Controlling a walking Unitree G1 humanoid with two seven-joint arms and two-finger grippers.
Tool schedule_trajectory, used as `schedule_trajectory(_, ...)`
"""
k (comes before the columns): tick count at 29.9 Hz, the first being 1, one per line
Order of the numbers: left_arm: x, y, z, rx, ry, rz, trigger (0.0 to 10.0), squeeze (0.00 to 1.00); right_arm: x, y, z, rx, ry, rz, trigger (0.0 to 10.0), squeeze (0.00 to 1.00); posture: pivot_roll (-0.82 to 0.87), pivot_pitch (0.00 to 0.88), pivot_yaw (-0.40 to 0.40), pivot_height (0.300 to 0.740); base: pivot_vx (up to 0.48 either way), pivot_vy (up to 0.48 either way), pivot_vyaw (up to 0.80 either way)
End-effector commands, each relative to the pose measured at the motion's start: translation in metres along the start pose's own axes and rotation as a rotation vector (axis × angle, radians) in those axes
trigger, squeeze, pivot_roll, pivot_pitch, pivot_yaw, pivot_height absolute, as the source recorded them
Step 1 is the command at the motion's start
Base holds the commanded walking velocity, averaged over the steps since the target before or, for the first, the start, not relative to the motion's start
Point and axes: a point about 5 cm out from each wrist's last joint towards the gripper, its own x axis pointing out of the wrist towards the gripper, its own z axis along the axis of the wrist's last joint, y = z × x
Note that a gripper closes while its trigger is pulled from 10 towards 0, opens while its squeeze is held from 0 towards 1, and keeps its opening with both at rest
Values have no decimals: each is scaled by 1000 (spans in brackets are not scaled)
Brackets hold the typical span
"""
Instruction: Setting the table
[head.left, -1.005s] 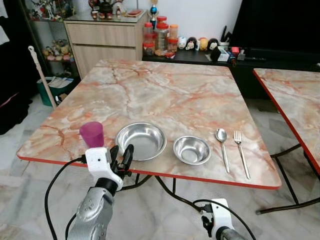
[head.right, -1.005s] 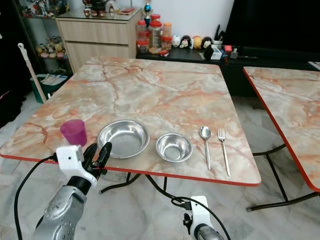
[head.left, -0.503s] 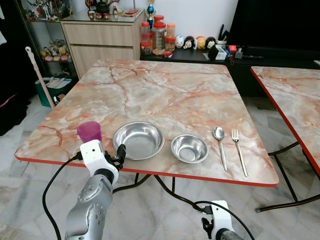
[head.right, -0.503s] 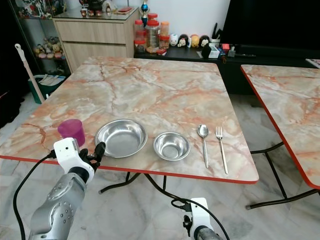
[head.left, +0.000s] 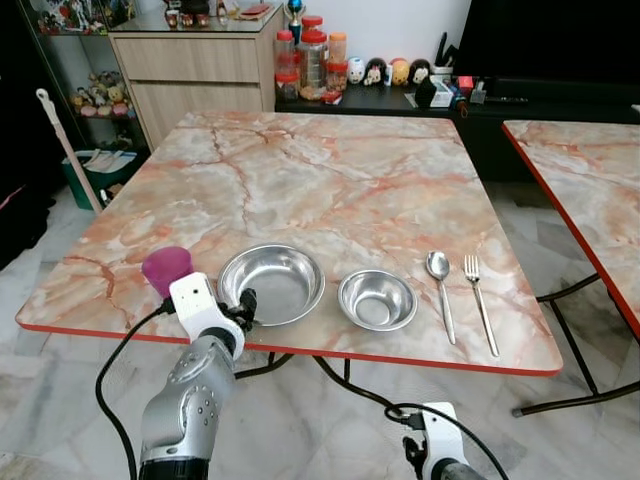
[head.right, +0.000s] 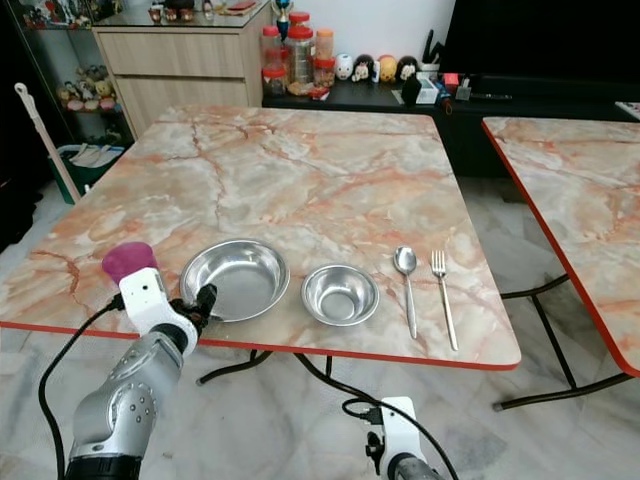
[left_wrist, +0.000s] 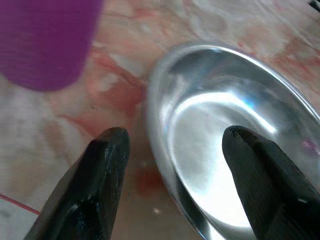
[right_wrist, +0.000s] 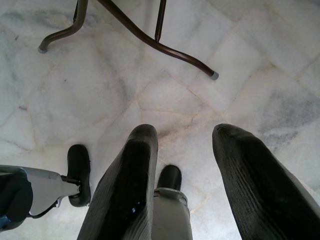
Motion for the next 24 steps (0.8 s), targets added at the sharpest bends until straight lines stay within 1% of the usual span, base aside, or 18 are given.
schedule_trajectory(1, 2, 0, 5, -10, -10, 34, 10000, 0, 1, 0, 4, 22, -15, -2, 10000, 0, 14, 0, 2, 732, 0, 0, 0)
schedule_trajectory(3, 2, -1, 7, 2, -7, 33, 10000, 0, 0, 0, 3, 26, -13, -3, 10000, 0, 16, 0, 1, 732, 0, 0, 0)
schedule_trajectory(4, 3, -1, 5, 7, 10, 41, 10000, 0, 0, -1, 2, 27, -11, -3, 10000, 0, 16, 0, 2, 732, 0, 0, 0)
schedule_trajectory(9, 4, -1, 2, -9, 43, 43, 10000, 0, 0, 0, 3, 31, -11, -4, 10000, 0, 17, 0, 1, 732, 0, 0, 0)
schedule_trajectory(10, 4, -1, 0, -10, 56, 42, 8980, 0, 0, 0, 3, 34, -12, -4, 10000, 0, 16, 0, 1, 732, 0, 0, 0)
schedule_trajectory(11, 4, -1, 0, -10, 56, 42, 8980, 0, 0, 0, 3, 34, -12, -4, 10000, 0, 16, 0, 1, 732, 0, 0, 0)
schedule_trajectory(12, 4, -1, -2, 3, 74, 39, 9569, 0, 0, 0, 3, 35, -12, -4, 10000, 0, 17, 0, 0, 732, 0, 0, 0)
schedule_trajectory(13, 4, 0, -2, 8, 80, 39, 9569, 0, 1, 0, 3, 35, -12, -3, 10000, 0, 17, 0, 0, 732, 0, 0, 0)
schedule_trajectory(14, 4, -1, -4, 10, 91, 35, 9255, 0, 0, 0, 3, 35, -12, -3, 10000, 0, 18, 0, 0, 732, 0, 0, 0)
schedule_trajectory(15, 3, 0, -5, 11, 99, 36, 4392, 0, 0, 0, 3, 36, -12, -3, 10000, 0, 19, 0, 0, 732, 0, 0, 0)
schedule_trajectory(17, 3, 0, -5, 11, 105, 37, 4392, 0, 0, 0, 3, 36, -12, -3, 10000, 0, 19, 0, 1, 732, 0, 0, 0)
schedule_trajectory(18, 3, 0, -6, 13, 106, 37, 1804, 0, 0, 0, 3, 36, -12, -2, 10000, 0, 21, 0, -2, 732, 0, 0, 0)
schedule_trajectory(19, 2, -1, -7, 15, 112, 36, 0, 0, 0, 0, 3, 36, -11, -1, 10000, 0, 20, 0, -2, 732, 0, 0, 0)
schedule_trajectory(24, 2, -1, -7, 22, 119, 35, 0, 0, 0, 1, 3, 36, -10, 2, 10000, 0, 21, 0, -2, 732, 0, 0, 0)
